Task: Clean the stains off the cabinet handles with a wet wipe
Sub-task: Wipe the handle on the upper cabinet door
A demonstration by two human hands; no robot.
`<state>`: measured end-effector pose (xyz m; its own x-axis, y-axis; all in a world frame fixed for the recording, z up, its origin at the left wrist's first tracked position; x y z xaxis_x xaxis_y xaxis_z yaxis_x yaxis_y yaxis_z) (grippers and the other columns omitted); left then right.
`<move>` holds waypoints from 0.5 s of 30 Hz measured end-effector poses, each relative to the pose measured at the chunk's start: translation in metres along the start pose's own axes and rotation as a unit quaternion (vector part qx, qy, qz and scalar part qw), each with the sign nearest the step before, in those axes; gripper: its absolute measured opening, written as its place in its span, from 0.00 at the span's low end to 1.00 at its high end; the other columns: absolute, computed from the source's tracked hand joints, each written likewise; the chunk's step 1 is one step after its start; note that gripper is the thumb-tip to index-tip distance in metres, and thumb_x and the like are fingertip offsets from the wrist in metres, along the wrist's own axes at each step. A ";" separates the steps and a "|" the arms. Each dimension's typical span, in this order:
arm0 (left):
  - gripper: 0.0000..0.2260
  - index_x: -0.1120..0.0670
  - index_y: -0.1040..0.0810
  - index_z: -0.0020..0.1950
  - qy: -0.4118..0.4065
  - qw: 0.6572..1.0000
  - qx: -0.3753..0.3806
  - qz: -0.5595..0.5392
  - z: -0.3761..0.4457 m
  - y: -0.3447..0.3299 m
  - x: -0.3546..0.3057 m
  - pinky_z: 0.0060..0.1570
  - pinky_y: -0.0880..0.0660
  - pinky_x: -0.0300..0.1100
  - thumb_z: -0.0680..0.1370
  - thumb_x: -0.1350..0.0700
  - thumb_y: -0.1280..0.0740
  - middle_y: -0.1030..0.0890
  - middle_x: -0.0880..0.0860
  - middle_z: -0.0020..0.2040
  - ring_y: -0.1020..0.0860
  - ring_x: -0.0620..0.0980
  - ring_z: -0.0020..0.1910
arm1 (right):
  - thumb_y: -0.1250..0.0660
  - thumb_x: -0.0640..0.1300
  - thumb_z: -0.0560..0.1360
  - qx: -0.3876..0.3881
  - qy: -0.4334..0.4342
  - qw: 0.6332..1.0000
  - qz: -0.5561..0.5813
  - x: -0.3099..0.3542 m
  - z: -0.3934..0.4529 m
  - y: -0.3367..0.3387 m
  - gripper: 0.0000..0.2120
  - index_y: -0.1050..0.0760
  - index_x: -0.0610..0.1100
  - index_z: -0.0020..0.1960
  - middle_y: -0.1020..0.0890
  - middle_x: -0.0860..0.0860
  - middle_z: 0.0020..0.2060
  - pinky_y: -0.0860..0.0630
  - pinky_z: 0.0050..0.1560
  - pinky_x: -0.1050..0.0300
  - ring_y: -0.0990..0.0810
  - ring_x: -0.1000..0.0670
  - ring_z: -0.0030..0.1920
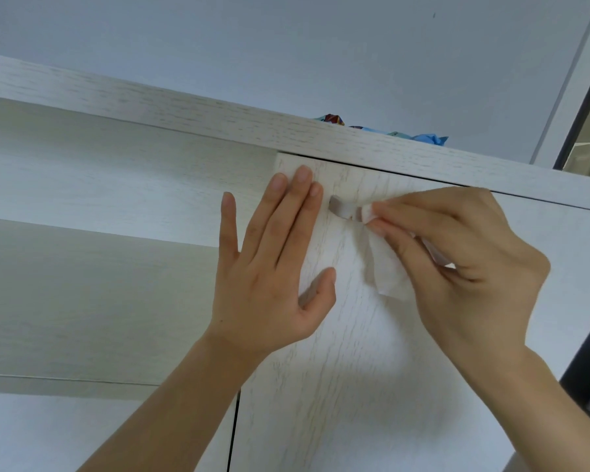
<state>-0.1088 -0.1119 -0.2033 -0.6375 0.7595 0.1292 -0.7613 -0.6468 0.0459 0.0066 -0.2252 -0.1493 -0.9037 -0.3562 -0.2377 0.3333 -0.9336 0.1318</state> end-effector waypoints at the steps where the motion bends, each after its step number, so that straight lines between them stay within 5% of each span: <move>1: 0.30 0.61 0.41 0.74 0.000 1.000 -0.001 0.002 0.000 0.000 0.000 0.73 0.53 0.60 0.77 0.48 0.40 0.40 0.57 0.74 0.48 0.49 0.76 | 0.29 0.38 0.76 0.002 0.009 1.000 0.001 0.002 0.000 -0.003 0.05 0.19 0.42 0.52 0.20 0.52 0.44 0.30 0.52 0.69 0.23 0.53 0.46; 15: 0.29 0.62 0.40 0.73 0.005 1.000 -0.015 0.000 -0.002 0.001 0.001 0.73 0.52 0.60 0.77 0.47 0.40 0.39 0.56 0.74 0.45 0.50 0.75 | 0.28 0.36 0.75 -0.007 0.047 0.999 -0.015 0.007 0.000 -0.015 0.04 0.17 0.37 0.50 0.17 0.46 0.43 0.28 0.53 0.66 0.22 0.50 0.46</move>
<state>-0.1106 -0.1112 -0.2048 -0.6389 0.7600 0.1192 -0.7641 -0.6448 0.0158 -0.0046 -0.2135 -0.1533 -0.8842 -0.3296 -0.3310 0.3107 -0.9441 0.1101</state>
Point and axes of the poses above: each hand's wrist, its own z-axis towards the middle knuckle, its own y-axis out of the back of the hand, x = y × z, the point moved 4 cm from there along z, towards the middle knuckle
